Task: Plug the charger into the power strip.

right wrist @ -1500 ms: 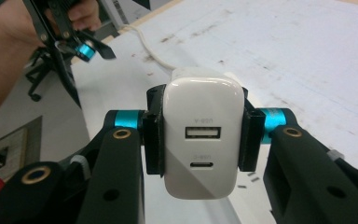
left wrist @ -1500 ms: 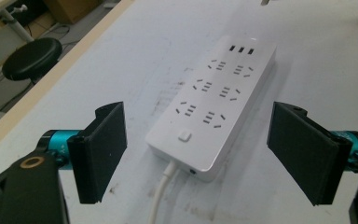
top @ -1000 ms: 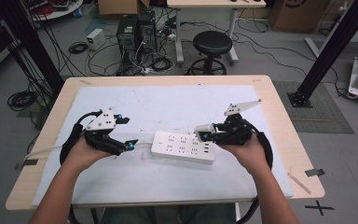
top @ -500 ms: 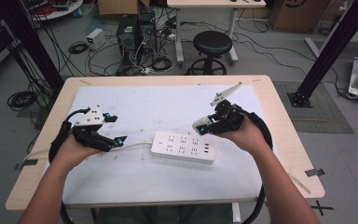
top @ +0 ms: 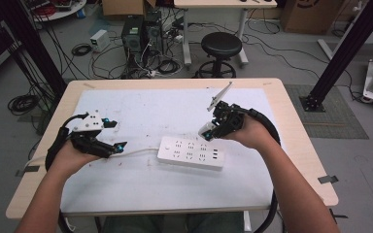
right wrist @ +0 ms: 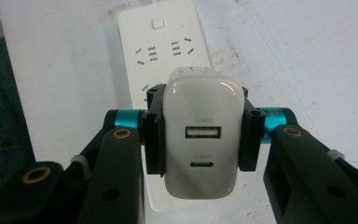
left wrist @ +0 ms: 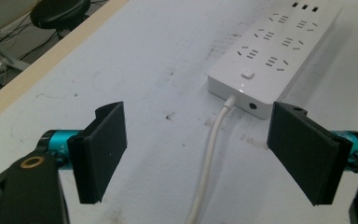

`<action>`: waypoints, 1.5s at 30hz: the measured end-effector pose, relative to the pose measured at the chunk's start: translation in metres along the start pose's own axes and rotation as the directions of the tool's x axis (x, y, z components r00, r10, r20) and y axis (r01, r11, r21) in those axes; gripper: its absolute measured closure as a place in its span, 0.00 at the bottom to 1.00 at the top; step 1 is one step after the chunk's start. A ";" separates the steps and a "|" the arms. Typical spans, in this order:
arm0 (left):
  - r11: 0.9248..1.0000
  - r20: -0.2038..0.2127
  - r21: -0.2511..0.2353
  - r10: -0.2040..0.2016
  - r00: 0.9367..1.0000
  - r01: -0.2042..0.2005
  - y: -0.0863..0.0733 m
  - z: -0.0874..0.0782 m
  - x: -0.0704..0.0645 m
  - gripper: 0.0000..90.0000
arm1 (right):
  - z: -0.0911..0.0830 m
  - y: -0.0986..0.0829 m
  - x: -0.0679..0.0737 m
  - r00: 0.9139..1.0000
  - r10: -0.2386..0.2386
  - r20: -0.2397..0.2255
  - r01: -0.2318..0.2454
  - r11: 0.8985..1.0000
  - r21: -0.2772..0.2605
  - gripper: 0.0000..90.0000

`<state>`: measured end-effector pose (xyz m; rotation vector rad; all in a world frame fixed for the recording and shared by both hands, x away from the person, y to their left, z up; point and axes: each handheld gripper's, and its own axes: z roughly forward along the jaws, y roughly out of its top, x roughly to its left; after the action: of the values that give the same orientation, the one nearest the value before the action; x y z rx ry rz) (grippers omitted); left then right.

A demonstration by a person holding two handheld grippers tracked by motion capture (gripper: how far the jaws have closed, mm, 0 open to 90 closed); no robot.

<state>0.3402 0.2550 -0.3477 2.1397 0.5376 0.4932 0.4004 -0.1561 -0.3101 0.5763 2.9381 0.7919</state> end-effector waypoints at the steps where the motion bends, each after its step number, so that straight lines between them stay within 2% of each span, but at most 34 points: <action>1: 1.000 0.000 0.000 0.000 1.000 0.000 0.000 0.000 0.000 0.22 | 0.002 0.001 -0.001 1.000 -0.012 -0.004 0.012 1.000 0.008 0.71; 2: 1.000 -0.004 0.002 -0.002 1.000 0.002 -0.002 -0.001 0.000 0.22 | 0.007 0.002 -0.002 1.000 -0.026 -0.007 0.026 0.999 0.036 0.71; 5: 1.000 -0.003 0.003 -0.001 1.000 0.002 -0.003 -0.002 0.001 0.22 | 0.010 0.004 -0.003 0.999 -0.035 -0.015 0.036 0.997 0.061 0.71; 6: 1.000 -0.004 0.005 -0.008 1.000 0.008 -0.006 -0.001 0.000 0.22 | 0.015 0.006 -0.004 0.999 -0.048 -0.017 0.050 0.994 0.097 0.71; 7: 1.000 -0.004 0.005 -0.008 1.000 0.008 -0.006 -0.001 0.000 0.22 | 0.015 0.006 -0.004 0.999 -0.048 -0.017 0.050 0.994 0.097 0.71; 8: 1.000 -0.004 0.005 -0.008 1.000 0.008 -0.006 -0.001 0.000 0.22 | 0.018 0.007 -0.004 0.997 -0.070 -0.017 0.071 0.991 0.114 0.71; 10: 1.000 -0.006 0.012 -0.005 1.000 0.005 -0.007 -0.002 0.000 0.22 | 0.018 0.007 -0.004 0.997 -0.070 -0.017 0.071 0.991 0.114 0.71; 12: 1.000 -0.005 0.012 -0.009 1.000 0.009 -0.010 -0.001 -0.001 0.22 | 0.031 0.012 -0.005 0.995 -0.096 -0.037 0.102 0.976 0.192 0.71; 13: 1.000 -0.004 0.009 -0.013 1.000 0.013 -0.011 -0.001 -0.001 0.22 | 0.034 0.013 -0.005 0.994 -0.102 -0.040 0.108 0.972 0.209 0.71; 14: 1.000 -0.004 0.009 -0.013 1.000 0.013 -0.011 -0.001 -0.001 0.22 | 0.034 0.013 -0.005 0.994 -0.102 -0.040 0.108 0.972 0.209 0.71; 15: 1.000 -0.006 0.016 -0.007 1.000 0.007 -0.011 -0.002 -0.001 0.22 | 0.040 0.015 -0.006 0.992 -0.117 -0.045 0.124 0.964 0.236 0.71; 17: 1.000 -0.008 0.012 -0.012 1.000 0.012 -0.012 -0.002 -0.001 0.22 | 0.040 0.015 -0.006 0.992 -0.117 -0.045 0.124 0.964 0.236 0.71; 18: 1.000 -0.008 0.010 -0.014 1.000 0.014 -0.014 -0.003 -0.001 0.22 | 0.045 0.017 -0.007 0.991 -0.124 -0.049 0.132 0.953 0.272 0.71; 22: 1.000 -0.010 0.010 -0.015 1.000 0.016 -0.014 -0.004 -0.001 0.22 | 0.047 0.019 -0.008 0.989 -0.138 -0.050 0.147 0.948 0.284 0.71; 23: 1.000 -0.008 0.005 -0.018 1.000 0.018 -0.017 -0.005 -0.003 0.22 | 0.050 0.022 -0.009 0.988 -0.142 -0.055 0.152 0.940 0.306 0.71; 25: 1.000 -0.007 0.005 -0.020 1.000 0.020 -0.018 -0.005 -0.003 0.22 | 0.051 0.023 -0.009 0.988 -0.145 -0.058 0.156 0.938 0.310 0.71; 27: 1.000 -0.012 0.014 -0.015 1.000 0.015 -0.019 -0.004 -0.004 0.22 | 0.054 0.024 -0.011 0.986 -0.156 -0.060 0.167 0.930 0.327 0.71; 33: 1.000 -0.015 0.015 -0.016 1.000 0.016 -0.018 -0.004 -0.004 0.22 | 0.057 0.024 -0.010 0.987 -0.149 -0.061 0.161 0.925 0.345 0.71; 34: 1.000 -0.012 0.017 -0.011 1.000 0.011 -0.017 -0.005 -0.003 0.22 | 0.062 0.024 -0.010 0.985 -0.157 -0.066 0.171 0.916 0.362 0.71; 41: 1.000 -0.015 0.016 -0.009 1.000 0.009 -0.016 -0.005 -0.004 0.22 | 0.066 0.025 -0.008 0.985 -0.158 -0.072 0.174 0.909 0.379 0.71; 43: 1.000 -0.015 0.013 -0.010 1.000 0.010 -0.016 -0.005 -0.004 0.22 | 0.068 0.028 -0.005 0.982 -0.181 -0.063 0.191 0.901 0.389 0.71; 44: 1.000 -0.016 0.013 -0.008 1.000 0.008 -0.015 -0.005 -0.005 0.22 | 0.069 0.029 -0.002 0.979 -0.200 -0.046 0.202 0.893 0.403 0.71; 45: 1.000 -0.014 0.007 -0.008 1.000 0.008 -0.015 -0.004 -0.005 0.22 | 0.070 0.030 0.006 0.972 -0.233 -0.023 0.222 0.885 0.409 0.71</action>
<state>0.3308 0.2631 -0.3585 2.1414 0.5565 0.5029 0.4147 -0.0968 -0.3561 0.2396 3.0785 0.1377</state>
